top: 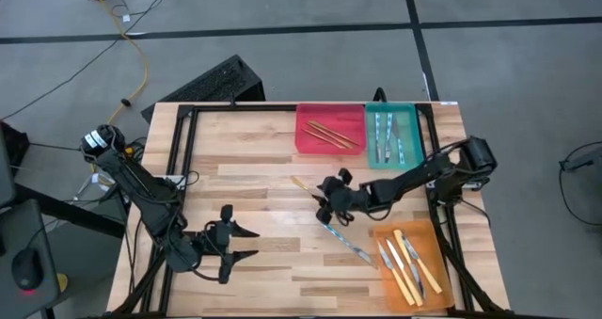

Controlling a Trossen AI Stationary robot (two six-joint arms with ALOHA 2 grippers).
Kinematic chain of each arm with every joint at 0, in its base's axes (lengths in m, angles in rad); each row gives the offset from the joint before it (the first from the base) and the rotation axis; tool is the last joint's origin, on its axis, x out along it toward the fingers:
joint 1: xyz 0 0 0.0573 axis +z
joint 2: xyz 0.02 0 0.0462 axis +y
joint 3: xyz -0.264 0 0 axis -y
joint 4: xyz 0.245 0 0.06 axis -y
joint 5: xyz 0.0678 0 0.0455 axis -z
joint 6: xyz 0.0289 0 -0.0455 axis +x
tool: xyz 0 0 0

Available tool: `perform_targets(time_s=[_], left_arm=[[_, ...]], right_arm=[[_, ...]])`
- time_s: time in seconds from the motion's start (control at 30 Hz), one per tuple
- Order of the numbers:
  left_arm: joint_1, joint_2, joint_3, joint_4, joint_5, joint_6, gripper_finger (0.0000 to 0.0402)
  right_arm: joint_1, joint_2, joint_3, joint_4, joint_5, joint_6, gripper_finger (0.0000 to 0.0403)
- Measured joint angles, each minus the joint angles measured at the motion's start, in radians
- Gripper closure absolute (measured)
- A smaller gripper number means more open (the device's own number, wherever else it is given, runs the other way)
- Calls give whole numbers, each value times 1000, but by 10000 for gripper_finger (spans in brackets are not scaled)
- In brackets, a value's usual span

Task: Sort silverware by color (type)
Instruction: Put the golden knife into the red bin

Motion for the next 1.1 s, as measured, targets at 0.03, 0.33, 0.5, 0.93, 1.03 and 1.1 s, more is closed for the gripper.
perform_targets(time_s=[0.03,0.33,0.5,0.93,1.03,1.1], left_arm=[[0,0,0,0,-1,0,229],[-2,0,0,-3,25,7,229],[-1,0,0,-5,25,31,229],[-1,0,0,-6,22,63,229],[-1,0,0,-6,18,63,229],[-1,0,0,-4,18,63,229]], right_arm=[[12,19,0,4,34,8,213],[102,224,0,91,211,142,216],[103,308,4,100,229,296,227],[133,319,5,28,268,517,382],[133,319,2,48,270,517,382],[133,319,-1,64,273,518,382]])
